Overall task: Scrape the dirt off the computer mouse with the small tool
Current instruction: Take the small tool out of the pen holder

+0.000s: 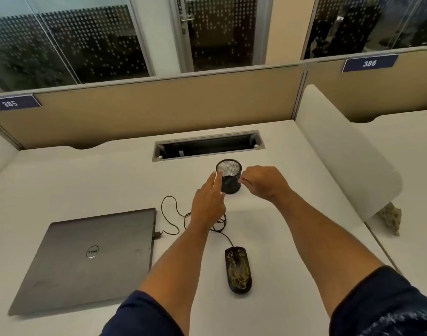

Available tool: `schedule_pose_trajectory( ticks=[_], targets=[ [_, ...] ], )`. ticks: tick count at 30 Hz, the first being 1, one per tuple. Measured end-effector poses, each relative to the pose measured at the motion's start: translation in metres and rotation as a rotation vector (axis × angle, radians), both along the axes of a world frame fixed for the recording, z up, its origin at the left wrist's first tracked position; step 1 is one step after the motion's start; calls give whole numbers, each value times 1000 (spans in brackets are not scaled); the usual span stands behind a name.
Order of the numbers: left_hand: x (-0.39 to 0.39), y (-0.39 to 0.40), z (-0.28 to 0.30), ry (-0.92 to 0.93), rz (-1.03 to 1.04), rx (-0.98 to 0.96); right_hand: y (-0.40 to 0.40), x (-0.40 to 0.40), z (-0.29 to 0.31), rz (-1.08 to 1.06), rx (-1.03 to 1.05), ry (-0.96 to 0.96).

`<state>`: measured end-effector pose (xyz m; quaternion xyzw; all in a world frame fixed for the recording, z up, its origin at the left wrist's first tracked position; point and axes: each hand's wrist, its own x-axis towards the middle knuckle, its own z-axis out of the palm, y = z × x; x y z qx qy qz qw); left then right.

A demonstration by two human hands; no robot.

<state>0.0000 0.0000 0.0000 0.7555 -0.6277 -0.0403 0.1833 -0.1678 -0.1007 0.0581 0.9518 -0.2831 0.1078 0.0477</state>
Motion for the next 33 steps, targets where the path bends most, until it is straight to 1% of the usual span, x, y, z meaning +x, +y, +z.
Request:
schedule_pose_trajectory(
  ticks=[1, 2, 5, 8, 12, 20, 23, 28, 33],
  targets=[
    [-2, -4, -1, 20, 13, 18, -4, 4, -4, -37, 36, 63],
    [-3, -8, -2, 63, 41, 16, -4, 7, -3, -63, 66, 76],
    [-7, -16, -8, 142, 91, 40, -7, 15, -6, -114, 91, 68],
    [-6, -23, -12, 209, 106, 13, -11, 23, -8, -166, 83, 10],
    [-2, -32, -19, 267, 126, 6, -21, 33, -6, -223, 145, -42],
    [9, -39, -27, 292, 88, -78, -36, 44, -7, -246, 228, 72],
    [10, -40, -28, 301, 87, -101, -40, 47, -9, -222, 164, 138],
    [10, -40, -30, 283, 79, -115, -41, 50, -12, -84, -21, 348],
    [8, -44, -30, 297, 105, -120, -43, 49, -15, -24, -83, 379]
  ],
)
